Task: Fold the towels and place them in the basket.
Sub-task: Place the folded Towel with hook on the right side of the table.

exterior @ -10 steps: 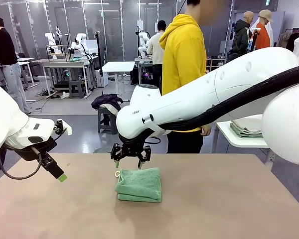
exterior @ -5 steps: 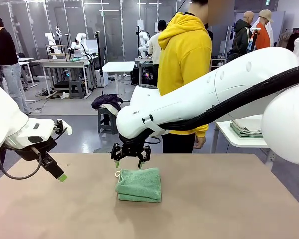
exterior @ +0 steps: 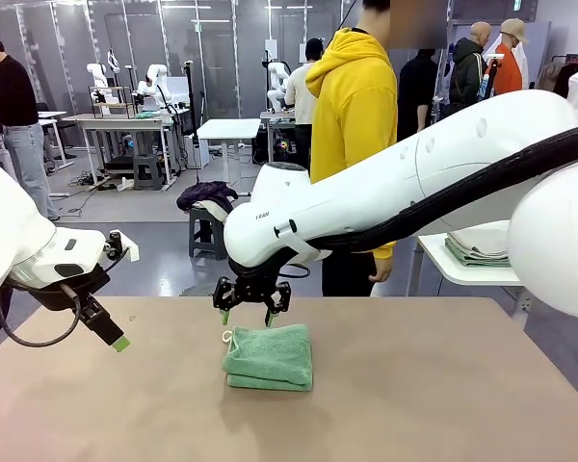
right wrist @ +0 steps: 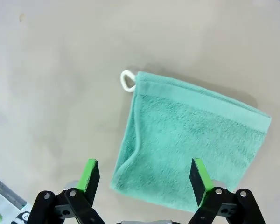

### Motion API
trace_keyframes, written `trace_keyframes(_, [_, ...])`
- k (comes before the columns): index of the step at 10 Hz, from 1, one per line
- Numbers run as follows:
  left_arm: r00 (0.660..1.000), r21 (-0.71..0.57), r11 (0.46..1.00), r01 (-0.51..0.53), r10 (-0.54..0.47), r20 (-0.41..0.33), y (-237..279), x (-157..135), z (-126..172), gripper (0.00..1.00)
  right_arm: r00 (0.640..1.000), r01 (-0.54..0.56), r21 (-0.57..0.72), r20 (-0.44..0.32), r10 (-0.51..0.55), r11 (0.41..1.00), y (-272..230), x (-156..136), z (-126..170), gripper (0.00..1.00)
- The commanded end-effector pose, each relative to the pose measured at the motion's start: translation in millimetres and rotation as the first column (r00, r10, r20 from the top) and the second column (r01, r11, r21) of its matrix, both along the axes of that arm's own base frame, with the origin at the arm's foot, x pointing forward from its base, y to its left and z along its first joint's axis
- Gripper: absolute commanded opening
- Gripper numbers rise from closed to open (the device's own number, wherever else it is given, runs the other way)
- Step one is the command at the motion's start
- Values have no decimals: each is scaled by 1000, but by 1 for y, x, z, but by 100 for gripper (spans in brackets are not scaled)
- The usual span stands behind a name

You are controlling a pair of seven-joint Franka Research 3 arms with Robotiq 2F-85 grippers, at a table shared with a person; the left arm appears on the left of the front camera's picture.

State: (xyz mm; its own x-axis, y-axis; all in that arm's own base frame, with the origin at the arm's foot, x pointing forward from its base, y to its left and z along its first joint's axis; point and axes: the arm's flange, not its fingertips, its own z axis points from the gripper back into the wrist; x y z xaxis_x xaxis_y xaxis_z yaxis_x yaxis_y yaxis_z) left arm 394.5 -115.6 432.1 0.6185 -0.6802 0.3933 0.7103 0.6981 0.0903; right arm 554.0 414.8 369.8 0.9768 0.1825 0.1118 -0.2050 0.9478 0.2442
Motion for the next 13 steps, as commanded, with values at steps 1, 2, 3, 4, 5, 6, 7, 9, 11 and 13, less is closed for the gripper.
trace_keyframes(1, [1000,2,1000,-15,15,8,-2,1,-1,100,998,-35,57,-40,37,998,-25,-41,26,100])
trace_keyframes(2, [1000,2,1000,-15,15,8,-2,1,-1,100,1000,-2,93,-29,5,996,-47,-50,33,100])
trace_keyframes(3, [1000,2,1000,-15,15,8,-2,1,-1,100,999,26,134,-39,-21,991,-68,-51,32,100])
trace_keyframes(4, [1000,2,1000,-15,15,8,-2,1,-1,100,998,54,178,-51,-45,983,-90,-49,27,100])
trace_keyframes(5, [1000,2,1000,-15,15,8,-2,1,-1,100,996,76,220,-65,-63,972,-110,-48,19,100])
trace_keyframes(6, [1000,2,1000,-15,15,8,-2,1,-1,100,995,90,280,-74,-72,956,-129,-50,7,100])
trace_keyframes(7, [1000,2,1000,-15,15,8,-2,1,-1,100,995,90,331,-75,-69,939,-144,-54,-4,100])
trace_keyframes(9, [1000,2,1000,-15,15,8,-2,1,-1,100,993,111,420,-78,-86,901,-169,-58,-23,100])
trace_keyframes(11, [1000,2,1000,-15,15,8,-2,1,-1,100,988,151,490,-103,-116,858,-183,-56,-45,100])
trace_keyframes(13, [1000,2,1000,-15,15,8,-2,1,-1,100,982,189,527,-118,-149,829,-195,-53,-56,100])
